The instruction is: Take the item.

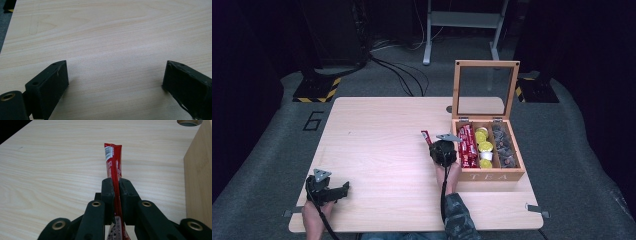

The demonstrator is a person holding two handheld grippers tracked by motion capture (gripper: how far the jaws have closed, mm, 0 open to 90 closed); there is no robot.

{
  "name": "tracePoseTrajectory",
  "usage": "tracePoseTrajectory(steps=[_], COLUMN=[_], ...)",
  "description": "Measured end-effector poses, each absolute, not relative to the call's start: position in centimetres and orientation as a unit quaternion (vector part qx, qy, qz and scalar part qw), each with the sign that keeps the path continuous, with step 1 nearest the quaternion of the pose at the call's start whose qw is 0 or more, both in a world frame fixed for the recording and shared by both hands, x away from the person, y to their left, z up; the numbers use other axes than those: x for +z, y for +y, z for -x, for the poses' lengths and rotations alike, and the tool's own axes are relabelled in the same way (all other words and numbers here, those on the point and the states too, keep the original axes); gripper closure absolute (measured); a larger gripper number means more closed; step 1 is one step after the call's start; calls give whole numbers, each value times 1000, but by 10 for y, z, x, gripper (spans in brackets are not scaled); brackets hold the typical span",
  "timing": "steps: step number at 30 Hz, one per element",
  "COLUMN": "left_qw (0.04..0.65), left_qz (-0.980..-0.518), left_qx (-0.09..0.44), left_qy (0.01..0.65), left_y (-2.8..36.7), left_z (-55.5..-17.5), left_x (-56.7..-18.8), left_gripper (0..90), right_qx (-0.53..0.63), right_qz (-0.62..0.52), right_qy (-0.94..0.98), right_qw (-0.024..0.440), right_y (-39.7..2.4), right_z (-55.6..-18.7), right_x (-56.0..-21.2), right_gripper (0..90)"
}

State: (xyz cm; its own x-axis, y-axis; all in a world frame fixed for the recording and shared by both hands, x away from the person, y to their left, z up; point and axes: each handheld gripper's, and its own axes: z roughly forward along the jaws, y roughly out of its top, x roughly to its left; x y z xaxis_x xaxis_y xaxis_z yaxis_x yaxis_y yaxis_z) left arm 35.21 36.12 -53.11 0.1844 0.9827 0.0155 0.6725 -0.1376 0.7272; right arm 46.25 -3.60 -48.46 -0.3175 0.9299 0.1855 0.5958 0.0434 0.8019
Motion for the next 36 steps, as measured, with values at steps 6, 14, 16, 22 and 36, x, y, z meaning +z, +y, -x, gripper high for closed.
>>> tracePoseTrajectory(steps=[6,14,16,22,36], left_qw=[300,300,299,300,300], left_qz=[-709,-708,-708,-708,-709], left_qx=[259,260,260,260,259], left_qy=[584,584,584,584,584], left_y=[361,361,361,361,361], left_z=[-352,-352,-352,-352,-352], left_x=[-531,-531,-531,-531,-531], left_gripper=[61,61,61,61,61], right_qx=[419,409,405,396,384], right_qz=[-549,-552,-556,-556,-540], right_qy=[696,701,702,709,730], right_qw=[197,190,185,179,167], right_y=[-27,-17,-16,-16,-14], right_z=[-462,-463,-464,-466,-462], right_x=[-491,-504,-506,-509,-506], right_gripper=[821,818,817,809,393])
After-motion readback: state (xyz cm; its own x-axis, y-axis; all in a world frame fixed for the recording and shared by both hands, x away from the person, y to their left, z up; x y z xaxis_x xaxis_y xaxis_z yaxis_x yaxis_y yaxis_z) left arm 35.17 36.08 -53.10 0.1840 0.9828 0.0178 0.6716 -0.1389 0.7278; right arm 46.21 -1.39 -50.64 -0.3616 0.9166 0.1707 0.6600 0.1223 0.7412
